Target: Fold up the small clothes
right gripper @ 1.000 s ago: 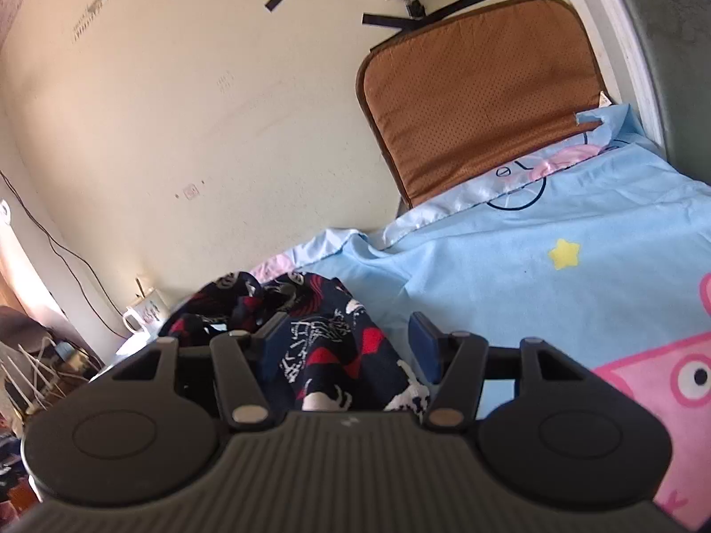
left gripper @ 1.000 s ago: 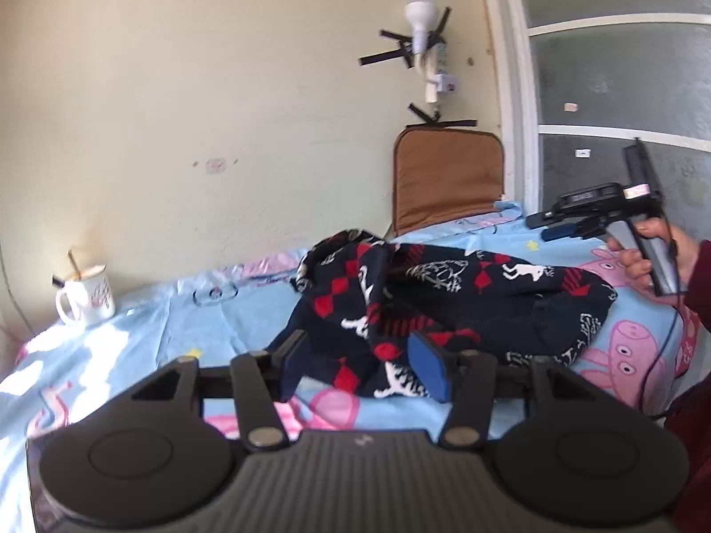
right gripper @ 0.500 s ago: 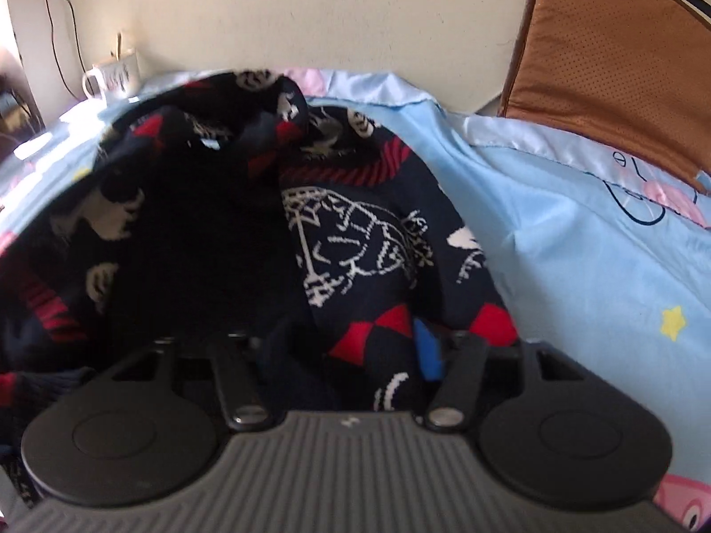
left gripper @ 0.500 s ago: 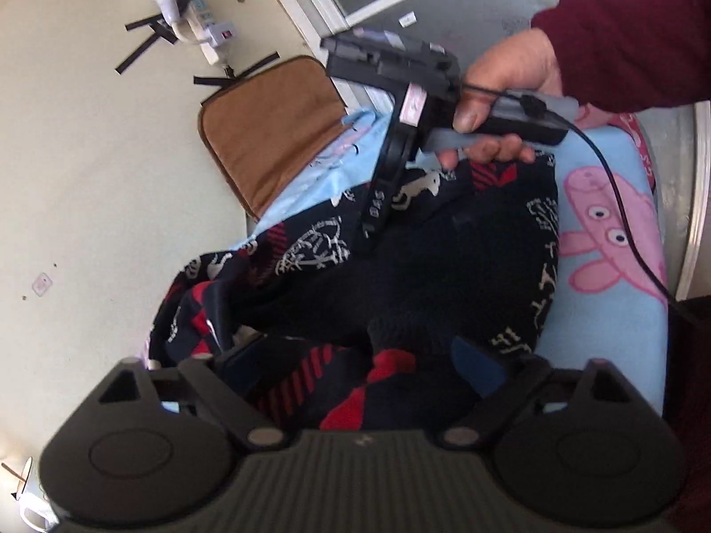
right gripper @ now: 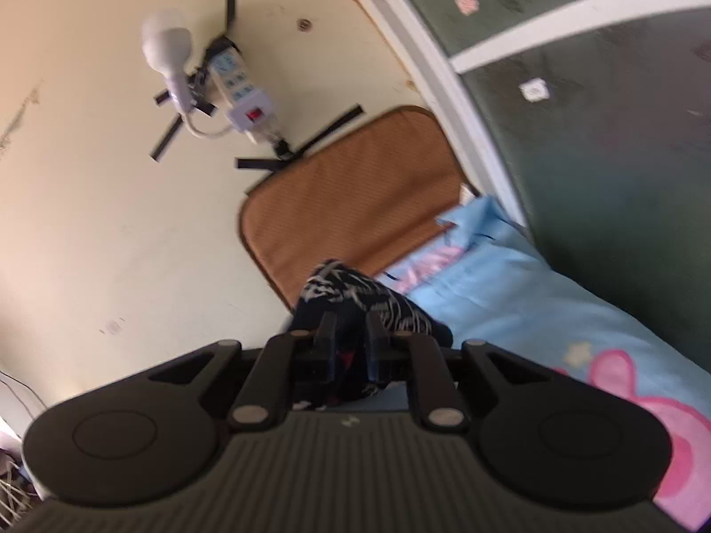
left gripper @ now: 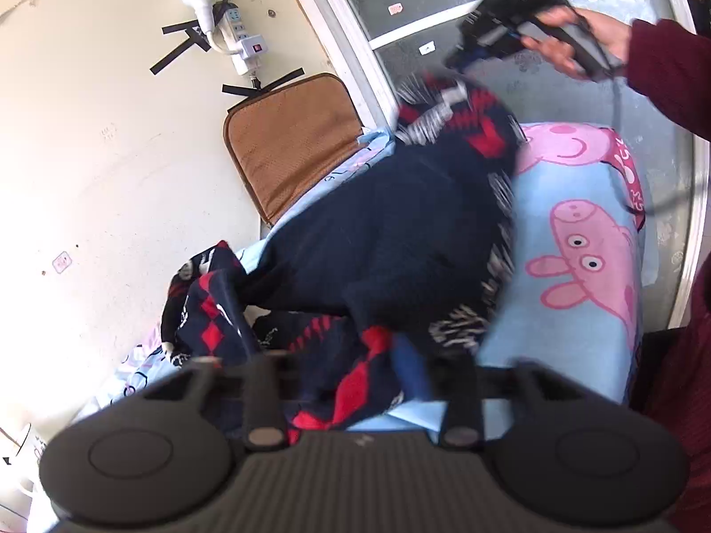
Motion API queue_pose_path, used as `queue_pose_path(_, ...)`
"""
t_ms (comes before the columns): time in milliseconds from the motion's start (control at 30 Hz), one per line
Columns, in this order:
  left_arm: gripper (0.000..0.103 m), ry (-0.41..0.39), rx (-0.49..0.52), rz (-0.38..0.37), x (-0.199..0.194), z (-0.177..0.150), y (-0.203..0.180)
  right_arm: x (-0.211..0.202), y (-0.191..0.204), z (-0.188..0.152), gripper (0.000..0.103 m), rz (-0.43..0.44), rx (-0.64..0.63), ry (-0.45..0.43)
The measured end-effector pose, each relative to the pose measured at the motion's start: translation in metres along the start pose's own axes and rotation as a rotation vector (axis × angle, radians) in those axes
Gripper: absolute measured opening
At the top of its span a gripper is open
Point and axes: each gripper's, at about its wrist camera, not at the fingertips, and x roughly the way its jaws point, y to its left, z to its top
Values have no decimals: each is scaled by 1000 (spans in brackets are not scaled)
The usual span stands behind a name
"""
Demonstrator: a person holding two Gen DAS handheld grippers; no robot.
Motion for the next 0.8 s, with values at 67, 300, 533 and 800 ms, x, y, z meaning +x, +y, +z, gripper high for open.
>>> queue_pose_path(67,66,10,-3,-14,7,3,3,-9,-11,-20,37,-39,-6,21)
queue_pose_path(300,90,-25,57,-94,18,18,-2,-22,39,-53,69,243,-262,107)
queue_pose_path(533,88,111,60,-130,45,8,-8,31,90,-102,88,431,-538,362)
queue_pose_path(800,13,59,87,30,17,-1,-12,10,97,-102,17,514,-602,218)
